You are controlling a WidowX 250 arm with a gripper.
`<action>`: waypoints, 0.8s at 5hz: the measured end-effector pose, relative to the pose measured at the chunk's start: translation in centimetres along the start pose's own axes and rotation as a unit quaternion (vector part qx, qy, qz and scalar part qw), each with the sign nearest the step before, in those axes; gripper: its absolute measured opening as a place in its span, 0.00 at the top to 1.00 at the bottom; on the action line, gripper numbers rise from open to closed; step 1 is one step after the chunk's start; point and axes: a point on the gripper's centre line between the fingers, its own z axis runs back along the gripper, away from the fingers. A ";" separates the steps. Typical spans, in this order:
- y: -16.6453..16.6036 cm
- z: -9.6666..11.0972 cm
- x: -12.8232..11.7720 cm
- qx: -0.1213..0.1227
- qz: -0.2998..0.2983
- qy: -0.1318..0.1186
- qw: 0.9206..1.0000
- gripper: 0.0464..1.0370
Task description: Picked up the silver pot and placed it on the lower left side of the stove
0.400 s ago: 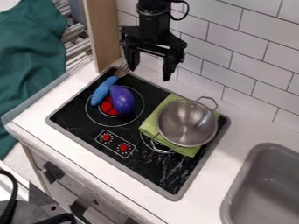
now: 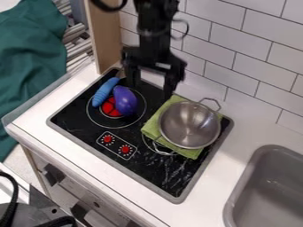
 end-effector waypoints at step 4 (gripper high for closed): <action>-2.2 -3.8 -0.1 -0.003 -0.023 0.020 1.000 0.04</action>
